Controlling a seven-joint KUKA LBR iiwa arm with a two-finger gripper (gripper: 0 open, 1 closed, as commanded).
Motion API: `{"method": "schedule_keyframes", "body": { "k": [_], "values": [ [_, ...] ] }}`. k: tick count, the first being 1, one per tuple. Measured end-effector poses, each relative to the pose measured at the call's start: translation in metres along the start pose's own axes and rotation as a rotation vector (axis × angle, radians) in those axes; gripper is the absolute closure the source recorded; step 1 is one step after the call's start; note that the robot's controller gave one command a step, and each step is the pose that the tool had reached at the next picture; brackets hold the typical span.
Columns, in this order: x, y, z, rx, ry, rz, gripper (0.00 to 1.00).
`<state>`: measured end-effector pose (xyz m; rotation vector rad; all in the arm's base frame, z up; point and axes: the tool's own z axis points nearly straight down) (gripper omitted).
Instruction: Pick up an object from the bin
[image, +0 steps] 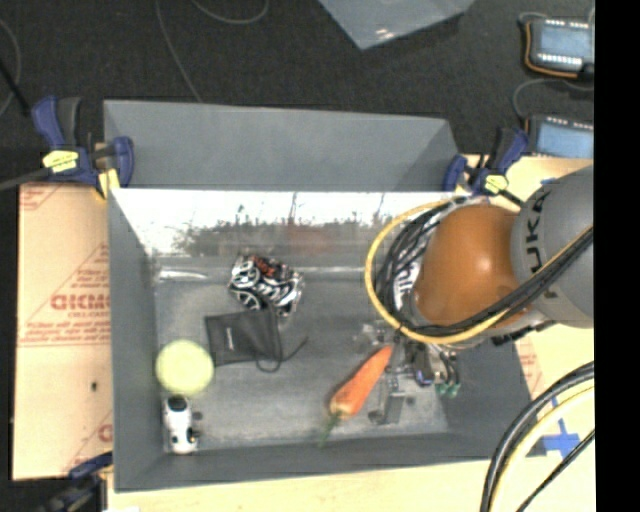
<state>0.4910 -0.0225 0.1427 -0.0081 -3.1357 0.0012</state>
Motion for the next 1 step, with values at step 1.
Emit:
{"method": "schedule_keyframes", "body": {
  "k": [1],
  "values": [
    [-0.0002, 0.0000, -0.0020, 0.000, -0.003, 0.000, 0.00]
  ]
}}
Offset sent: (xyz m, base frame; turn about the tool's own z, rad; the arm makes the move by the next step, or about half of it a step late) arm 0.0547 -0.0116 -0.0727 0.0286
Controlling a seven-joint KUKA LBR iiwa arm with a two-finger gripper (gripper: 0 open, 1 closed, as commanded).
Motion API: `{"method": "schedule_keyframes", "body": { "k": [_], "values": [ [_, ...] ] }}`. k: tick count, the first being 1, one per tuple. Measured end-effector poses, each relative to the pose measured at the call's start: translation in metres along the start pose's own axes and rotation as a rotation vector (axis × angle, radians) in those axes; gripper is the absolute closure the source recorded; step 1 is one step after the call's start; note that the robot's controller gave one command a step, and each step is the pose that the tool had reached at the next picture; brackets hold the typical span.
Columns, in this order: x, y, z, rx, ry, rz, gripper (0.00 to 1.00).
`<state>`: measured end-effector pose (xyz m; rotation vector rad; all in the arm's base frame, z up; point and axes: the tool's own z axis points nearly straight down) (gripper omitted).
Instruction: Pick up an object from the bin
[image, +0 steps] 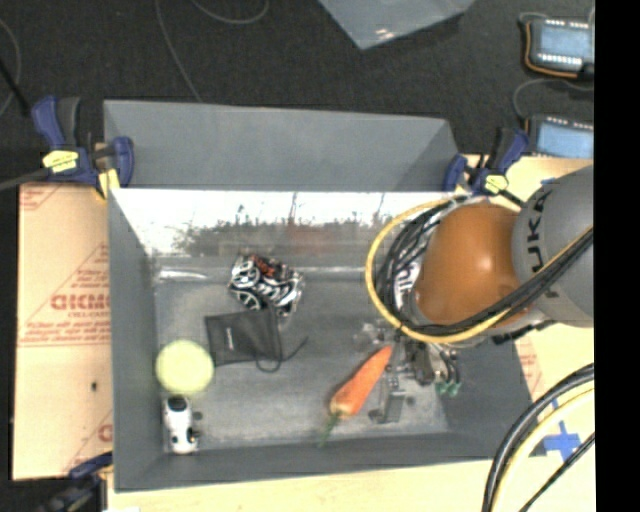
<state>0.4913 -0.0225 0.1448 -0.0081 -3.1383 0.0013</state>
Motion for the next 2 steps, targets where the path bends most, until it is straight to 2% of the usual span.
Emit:
{"method": "schedule_keyframes", "body": {
  "k": [1, 2],
  "values": [
    [-0.036, -0.006, 0.037, 0.000, -0.014, 0.013, 0.00],
    [-0.018, -0.018, 0.073, 0.001, -0.004, -0.270, 1.00]
  ]
}}
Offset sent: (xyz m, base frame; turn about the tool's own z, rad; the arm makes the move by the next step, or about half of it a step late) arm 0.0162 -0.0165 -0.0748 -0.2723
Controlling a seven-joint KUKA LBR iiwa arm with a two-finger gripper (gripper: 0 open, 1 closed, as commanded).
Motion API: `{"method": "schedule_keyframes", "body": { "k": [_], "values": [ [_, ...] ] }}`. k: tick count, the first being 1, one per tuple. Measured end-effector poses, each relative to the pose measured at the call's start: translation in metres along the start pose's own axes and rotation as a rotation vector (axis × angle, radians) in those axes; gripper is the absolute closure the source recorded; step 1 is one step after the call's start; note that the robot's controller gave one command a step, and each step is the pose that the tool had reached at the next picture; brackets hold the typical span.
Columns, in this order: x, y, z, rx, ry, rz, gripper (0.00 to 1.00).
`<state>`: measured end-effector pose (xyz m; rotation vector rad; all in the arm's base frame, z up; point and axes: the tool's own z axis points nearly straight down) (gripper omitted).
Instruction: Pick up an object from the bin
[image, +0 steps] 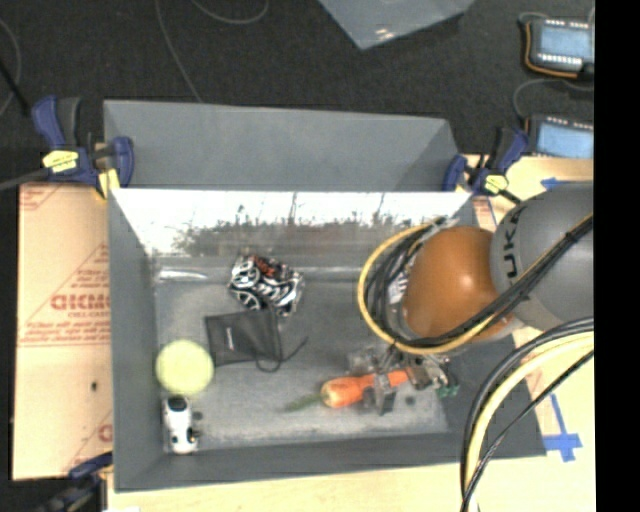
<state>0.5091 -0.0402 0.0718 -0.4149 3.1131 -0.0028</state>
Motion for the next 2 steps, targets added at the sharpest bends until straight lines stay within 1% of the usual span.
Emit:
{"method": "schedule_keyframes", "body": {
  "k": [1, 2],
  "values": [
    [0.000, 0.000, 0.000, 0.000, 0.000, 0.000, 1.00],
    [-0.010, 0.006, -0.090, 0.001, -0.003, 0.026, 1.00]
  ]
}}
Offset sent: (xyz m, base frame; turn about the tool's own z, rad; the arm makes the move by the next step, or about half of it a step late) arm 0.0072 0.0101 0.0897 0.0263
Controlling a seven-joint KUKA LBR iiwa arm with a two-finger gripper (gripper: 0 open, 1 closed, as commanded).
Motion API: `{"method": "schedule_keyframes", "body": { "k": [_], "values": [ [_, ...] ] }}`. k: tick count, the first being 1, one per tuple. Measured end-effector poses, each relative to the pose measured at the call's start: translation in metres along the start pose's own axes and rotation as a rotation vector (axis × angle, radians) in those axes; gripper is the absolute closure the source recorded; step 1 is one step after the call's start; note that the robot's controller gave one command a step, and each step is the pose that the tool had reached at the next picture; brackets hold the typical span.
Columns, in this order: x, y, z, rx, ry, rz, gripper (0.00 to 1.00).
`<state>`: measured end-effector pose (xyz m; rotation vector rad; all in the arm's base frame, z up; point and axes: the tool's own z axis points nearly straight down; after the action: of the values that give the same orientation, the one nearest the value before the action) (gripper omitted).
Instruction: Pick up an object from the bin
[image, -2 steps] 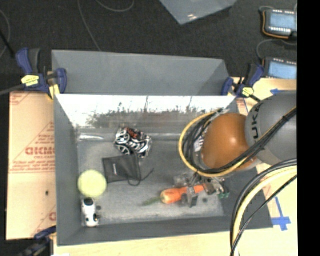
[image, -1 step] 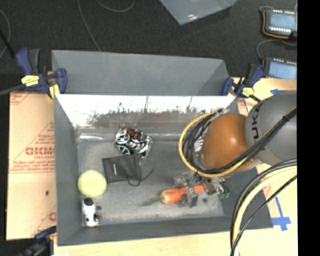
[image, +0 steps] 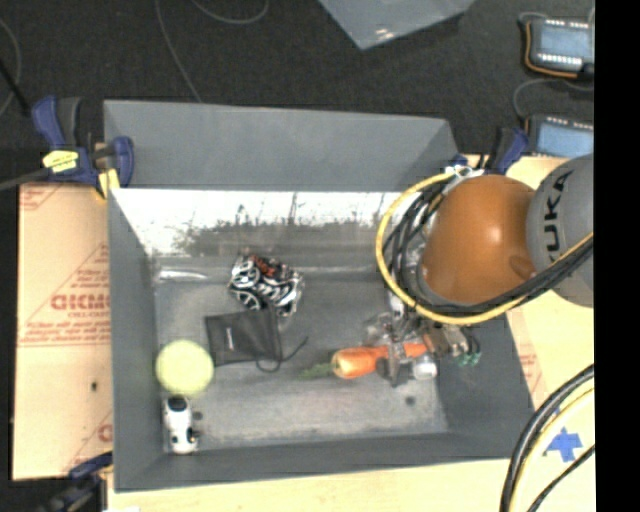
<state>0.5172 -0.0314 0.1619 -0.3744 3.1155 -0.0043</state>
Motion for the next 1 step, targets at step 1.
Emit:
{"method": "schedule_keyframes", "body": {
  "k": [1],
  "values": [
    [0.0000, 0.0000, 0.0000, 0.000, 0.000, 0.000, 1.00]
  ]
}}
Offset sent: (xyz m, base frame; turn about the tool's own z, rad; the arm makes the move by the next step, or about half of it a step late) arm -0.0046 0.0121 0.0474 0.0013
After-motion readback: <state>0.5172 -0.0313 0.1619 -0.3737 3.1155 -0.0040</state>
